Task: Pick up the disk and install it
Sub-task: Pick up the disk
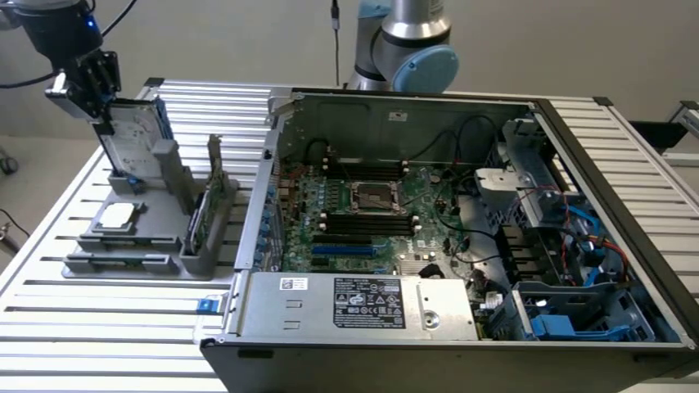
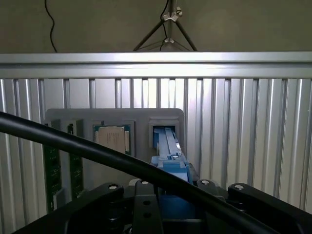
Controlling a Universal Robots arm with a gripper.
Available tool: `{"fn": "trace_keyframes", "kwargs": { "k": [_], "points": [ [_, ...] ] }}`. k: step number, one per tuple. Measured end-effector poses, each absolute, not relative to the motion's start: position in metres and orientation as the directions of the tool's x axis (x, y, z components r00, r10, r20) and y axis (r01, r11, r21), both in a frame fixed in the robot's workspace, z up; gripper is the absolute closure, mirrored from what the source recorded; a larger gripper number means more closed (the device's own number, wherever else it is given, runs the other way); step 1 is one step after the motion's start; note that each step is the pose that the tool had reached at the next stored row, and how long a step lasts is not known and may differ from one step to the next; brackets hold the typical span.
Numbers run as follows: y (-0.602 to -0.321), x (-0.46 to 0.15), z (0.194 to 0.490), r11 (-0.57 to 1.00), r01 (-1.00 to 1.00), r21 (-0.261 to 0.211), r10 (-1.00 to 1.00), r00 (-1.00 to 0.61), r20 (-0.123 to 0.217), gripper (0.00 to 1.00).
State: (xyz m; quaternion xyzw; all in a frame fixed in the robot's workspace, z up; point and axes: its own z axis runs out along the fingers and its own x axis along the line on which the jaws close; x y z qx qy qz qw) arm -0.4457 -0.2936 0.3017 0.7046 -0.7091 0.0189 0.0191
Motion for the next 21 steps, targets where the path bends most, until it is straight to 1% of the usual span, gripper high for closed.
{"fn": "trace_keyframes", "kwargs": {
  "k": [12,21],
  "points": [
    [-0.291,-0.446,0.317,0.006,-1.0,-0.025,-0.996,-0.008,0.092,0.67],
    [-0.29,-0.446,0.341,0.006,-1.0,-0.026,-0.995,-0.008,0.097,0.67]
  ]
}}
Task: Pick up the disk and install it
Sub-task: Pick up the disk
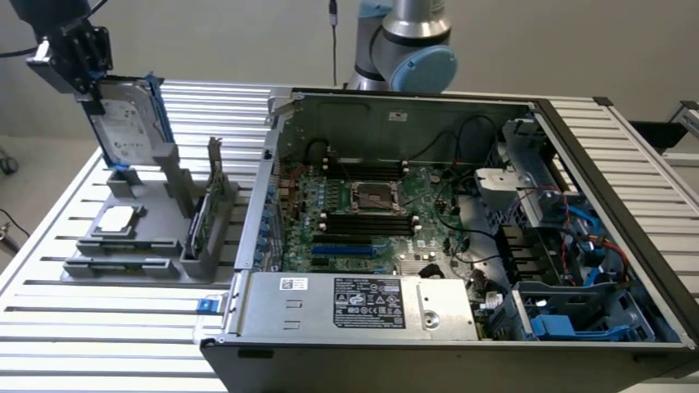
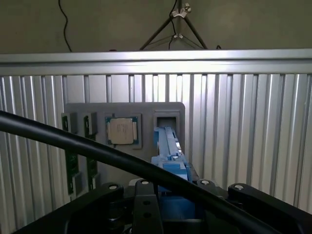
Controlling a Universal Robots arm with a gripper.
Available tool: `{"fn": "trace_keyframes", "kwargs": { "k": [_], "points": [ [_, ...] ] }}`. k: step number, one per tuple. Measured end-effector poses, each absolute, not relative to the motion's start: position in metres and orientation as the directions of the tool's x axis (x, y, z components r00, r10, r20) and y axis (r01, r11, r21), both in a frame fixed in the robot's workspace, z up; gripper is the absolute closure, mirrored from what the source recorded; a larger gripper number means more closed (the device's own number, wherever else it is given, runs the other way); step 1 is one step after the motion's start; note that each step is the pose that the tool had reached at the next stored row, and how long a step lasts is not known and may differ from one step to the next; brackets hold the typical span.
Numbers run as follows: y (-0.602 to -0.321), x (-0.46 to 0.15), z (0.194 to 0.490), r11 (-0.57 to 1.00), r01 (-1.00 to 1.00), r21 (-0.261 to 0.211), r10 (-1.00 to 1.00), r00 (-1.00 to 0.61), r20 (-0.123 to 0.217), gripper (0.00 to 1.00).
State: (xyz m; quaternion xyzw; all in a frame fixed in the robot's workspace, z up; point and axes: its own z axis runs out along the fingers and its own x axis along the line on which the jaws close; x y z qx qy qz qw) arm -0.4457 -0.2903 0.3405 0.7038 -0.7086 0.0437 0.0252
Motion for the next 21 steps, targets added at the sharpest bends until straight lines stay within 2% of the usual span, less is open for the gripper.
{"fn": "trace_keyframes", "kwargs": {
  "k": [12,21],
  "points": [
    [-0.29,-0.439,0.391,0.006,-1.0,-0.026,-0.995,-0.008,0.096,0.67],
    [-0.294,-0.408,0.416,0.006,-1.0,-0.026,-0.997,-0.008,0.073,0.67]
  ]
}}
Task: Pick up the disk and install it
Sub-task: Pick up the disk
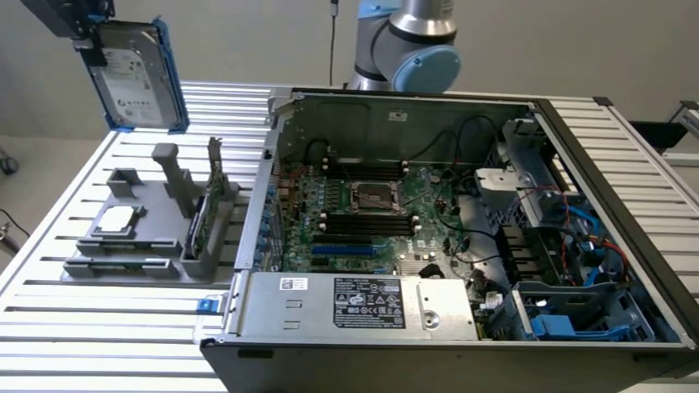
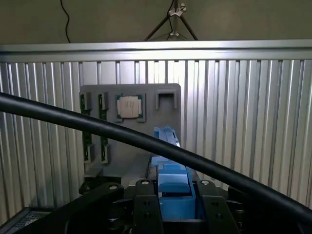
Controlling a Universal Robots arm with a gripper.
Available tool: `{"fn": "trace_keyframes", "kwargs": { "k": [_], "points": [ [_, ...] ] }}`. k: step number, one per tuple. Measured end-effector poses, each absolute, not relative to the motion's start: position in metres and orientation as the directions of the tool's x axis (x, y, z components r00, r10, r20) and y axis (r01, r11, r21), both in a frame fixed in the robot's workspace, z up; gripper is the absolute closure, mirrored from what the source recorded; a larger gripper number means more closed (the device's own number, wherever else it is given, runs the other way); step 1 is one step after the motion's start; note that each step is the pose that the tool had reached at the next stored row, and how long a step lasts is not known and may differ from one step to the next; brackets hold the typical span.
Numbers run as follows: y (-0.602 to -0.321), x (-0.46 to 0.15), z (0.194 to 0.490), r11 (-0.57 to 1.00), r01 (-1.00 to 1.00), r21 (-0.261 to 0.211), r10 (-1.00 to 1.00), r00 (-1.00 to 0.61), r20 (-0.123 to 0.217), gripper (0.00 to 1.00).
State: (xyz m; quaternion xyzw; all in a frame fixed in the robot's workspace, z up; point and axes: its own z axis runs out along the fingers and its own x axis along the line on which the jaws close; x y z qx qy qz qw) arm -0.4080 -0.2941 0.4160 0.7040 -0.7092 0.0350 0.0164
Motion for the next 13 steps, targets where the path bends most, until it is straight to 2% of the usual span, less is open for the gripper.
{"fn": "trace_keyframes", "kwargs": {
  "k": [13],
  "points": [
    [-0.302,-0.358,0.451,0.007,-1.0,-0.026,-0.999,-0.008,0.034,0.67]
  ]
}}
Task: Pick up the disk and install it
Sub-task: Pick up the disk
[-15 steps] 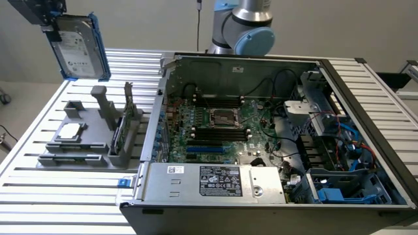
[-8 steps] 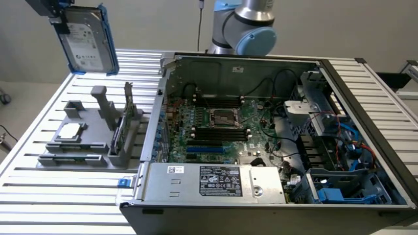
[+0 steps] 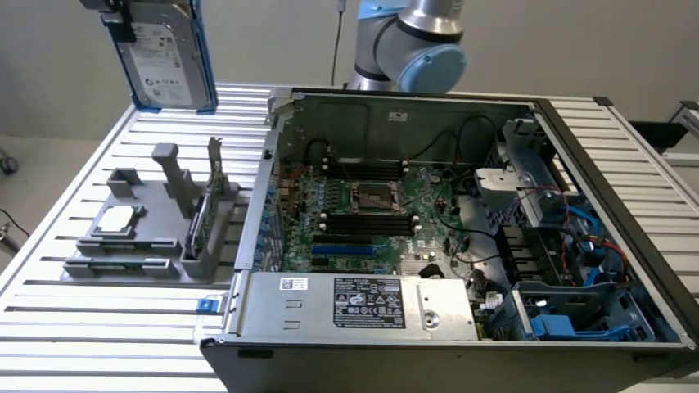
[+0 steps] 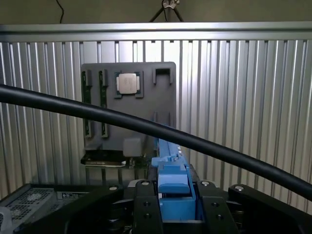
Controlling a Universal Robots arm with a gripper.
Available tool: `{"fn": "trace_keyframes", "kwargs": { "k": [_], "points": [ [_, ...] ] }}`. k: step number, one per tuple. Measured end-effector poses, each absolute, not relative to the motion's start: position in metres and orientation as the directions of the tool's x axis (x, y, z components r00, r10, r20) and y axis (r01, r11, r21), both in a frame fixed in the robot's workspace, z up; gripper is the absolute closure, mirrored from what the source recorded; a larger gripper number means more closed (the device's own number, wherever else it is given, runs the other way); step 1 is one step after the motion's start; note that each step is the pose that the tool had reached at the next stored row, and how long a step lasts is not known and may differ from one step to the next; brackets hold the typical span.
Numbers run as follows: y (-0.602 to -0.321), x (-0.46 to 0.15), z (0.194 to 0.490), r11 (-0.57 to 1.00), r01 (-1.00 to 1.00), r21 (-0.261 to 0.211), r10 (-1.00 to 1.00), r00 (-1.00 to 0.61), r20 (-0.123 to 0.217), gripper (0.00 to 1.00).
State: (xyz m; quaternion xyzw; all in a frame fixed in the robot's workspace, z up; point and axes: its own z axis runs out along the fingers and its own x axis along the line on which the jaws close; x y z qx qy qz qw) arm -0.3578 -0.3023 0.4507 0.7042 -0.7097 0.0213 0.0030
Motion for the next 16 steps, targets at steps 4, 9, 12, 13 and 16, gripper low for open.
{"fn": "trace_keyframes", "kwargs": {
  "k": [4,9,12,13,16],
  "points": [
    [-0.305,-0.34,0.46,0.008,-1.0,-0.026,-1.0,-0.008,0.02,0.67],
    [-0.31,-0.318,0.474,0.008,-1.0,-0.025,-1.0,-0.008,0.004,0.67],
    [-0.312,-0.305,0.484,0.008,-1.0,-0.025,-1.0,-0.008,-0.004,0.67],
    [-0.313,-0.3,0.486,0.008,-1.0,-0.025,-1.0,-0.008,-0.005,0.67],
    [-0.316,-0.287,0.493,0.008,-1.0,-0.024,-1.0,-0.008,-0.009,0.67]
  ]
}}
